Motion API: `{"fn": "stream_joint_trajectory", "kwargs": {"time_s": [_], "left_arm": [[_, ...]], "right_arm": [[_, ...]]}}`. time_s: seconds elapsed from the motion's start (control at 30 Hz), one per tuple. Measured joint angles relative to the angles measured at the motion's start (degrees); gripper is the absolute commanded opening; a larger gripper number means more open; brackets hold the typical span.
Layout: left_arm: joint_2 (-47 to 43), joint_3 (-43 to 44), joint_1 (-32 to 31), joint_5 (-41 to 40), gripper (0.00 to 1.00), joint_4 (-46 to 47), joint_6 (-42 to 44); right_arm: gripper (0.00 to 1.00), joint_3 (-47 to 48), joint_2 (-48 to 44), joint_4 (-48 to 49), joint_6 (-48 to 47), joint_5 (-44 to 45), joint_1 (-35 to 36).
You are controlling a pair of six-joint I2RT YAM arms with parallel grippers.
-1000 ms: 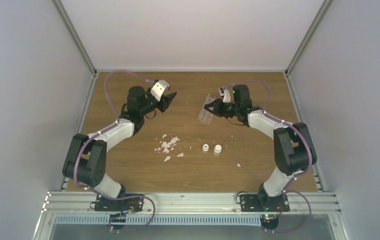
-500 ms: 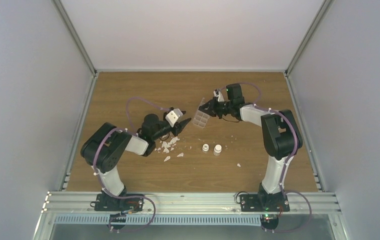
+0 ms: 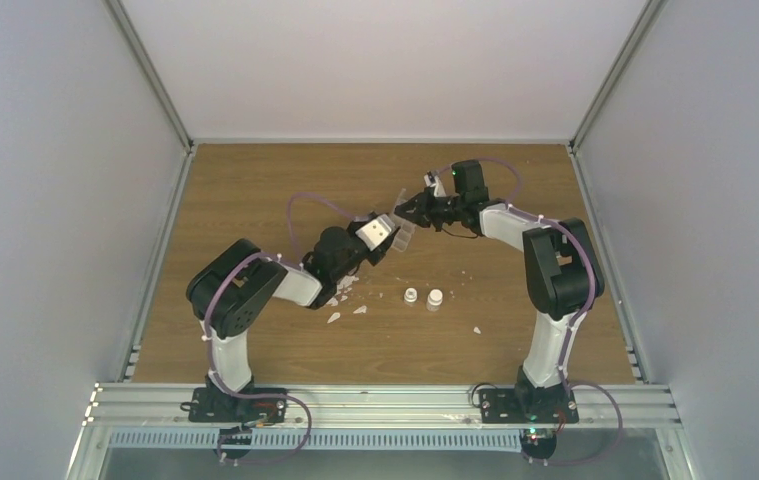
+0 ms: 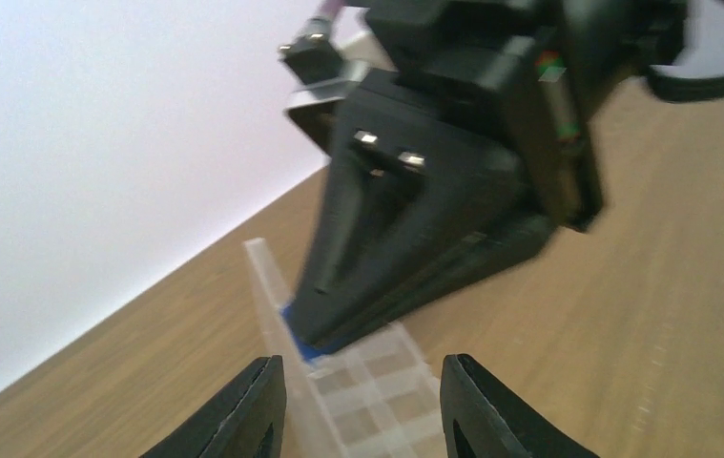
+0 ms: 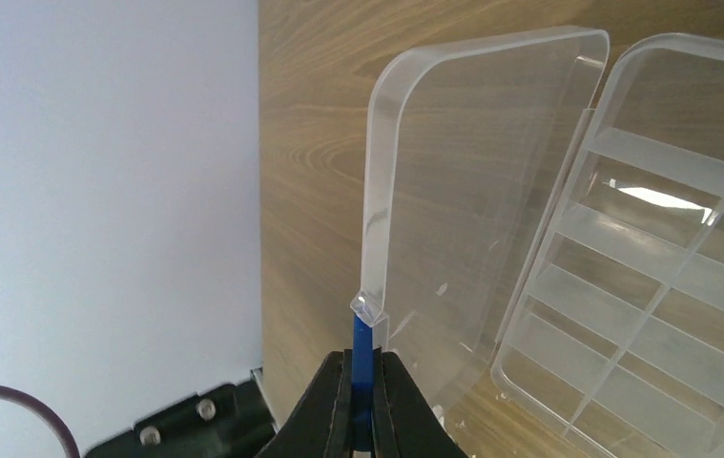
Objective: Sort the pills into containers
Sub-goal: Adjust the pill container at the center of the board.
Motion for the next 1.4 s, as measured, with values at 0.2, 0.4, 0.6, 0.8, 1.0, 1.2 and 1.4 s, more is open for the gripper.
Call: {"fn": "stream_joint_trajectory", "kwargs": {"time_s": [0.2, 0.4, 0.6, 0.8, 1.0, 1.2, 1.4], "left_arm": [[1.11, 5.81, 0.00, -6.10, 0.99, -6.62, -0.02], [1.18, 7.54, 0.00, -7.06, 0.99, -12.98, -0.68], [-0.20, 6.73, 0.00, -6.12, 0.99, -15.96, -2.64], [-1.20, 5.29, 0.00, -4.76, 0.99, -16.48, -4.07], [-3.96, 0.44, 0.00, -1.97, 0.99, -16.70, -4.59], [-4.28, -0.72, 0.00, -1.60, 0.99, -16.48, -4.59], [-4.00, -0.35, 0.00, -2.67, 0.96, -16.41, -4.59]], "right_arm": [[0.01, 0.00, 0.00, -0.46, -0.46, -1.05, 0.00], [0.01, 0.00, -0.02, -0.87, -1.38, -1.20, 0.00], [0.01, 0.00, -0.07, -1.86, -2.36, -1.18, 0.04], [0.01, -0.02, -0.11, -2.19, -2.47, -1.20, 0.07], [0.01, -0.02, -0.66, -2.10, -2.45, -1.29, 0.00], [0.00, -0.02, -0.76, -2.10, -2.45, -1.49, 0.00], [0.01, -0.02, -0.76, -2.10, -2.45, -1.60, 0.00]]}}
